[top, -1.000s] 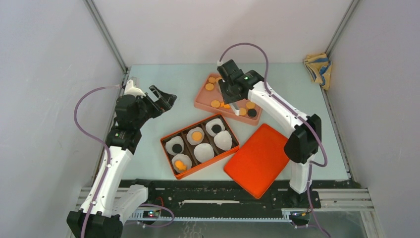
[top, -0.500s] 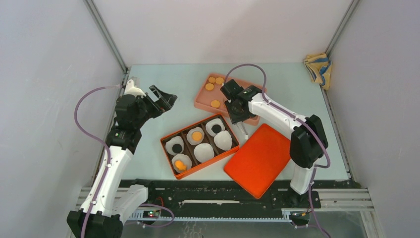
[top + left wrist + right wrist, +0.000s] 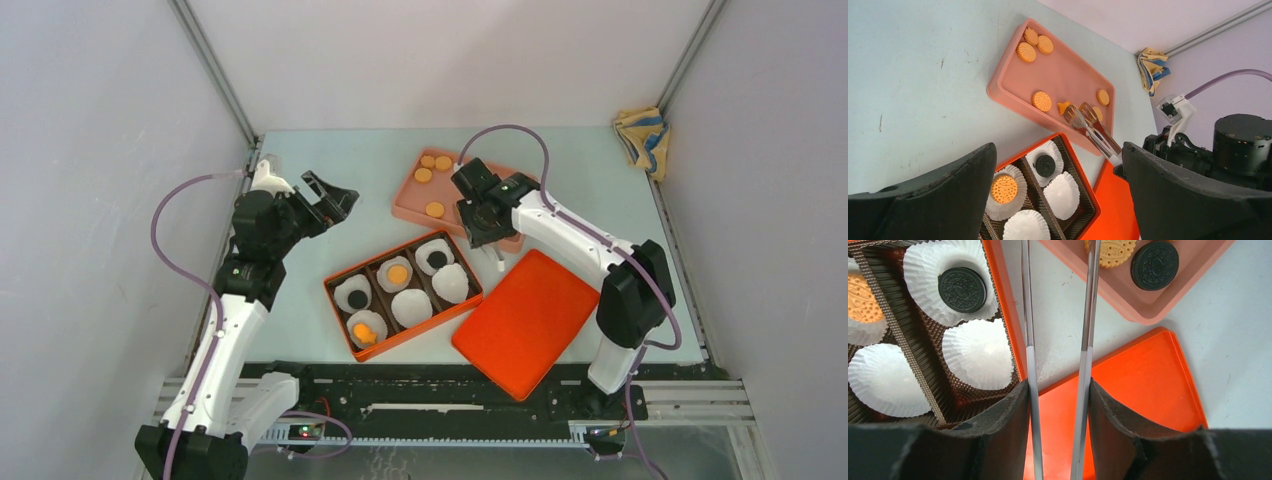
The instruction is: Pack the cookies
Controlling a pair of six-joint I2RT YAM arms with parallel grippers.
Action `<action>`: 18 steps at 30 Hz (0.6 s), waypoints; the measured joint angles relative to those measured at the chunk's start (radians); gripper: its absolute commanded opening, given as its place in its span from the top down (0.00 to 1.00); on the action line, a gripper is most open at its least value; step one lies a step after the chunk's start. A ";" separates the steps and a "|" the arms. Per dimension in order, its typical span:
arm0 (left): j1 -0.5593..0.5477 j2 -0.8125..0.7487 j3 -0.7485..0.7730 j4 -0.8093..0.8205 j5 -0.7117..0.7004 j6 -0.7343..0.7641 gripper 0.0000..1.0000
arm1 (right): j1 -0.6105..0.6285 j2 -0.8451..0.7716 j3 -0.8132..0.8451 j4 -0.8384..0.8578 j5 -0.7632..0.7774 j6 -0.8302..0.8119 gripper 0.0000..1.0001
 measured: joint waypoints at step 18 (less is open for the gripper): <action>0.000 0.007 0.000 0.033 0.010 -0.016 0.00 | -0.039 0.141 0.098 -0.034 0.032 0.001 0.50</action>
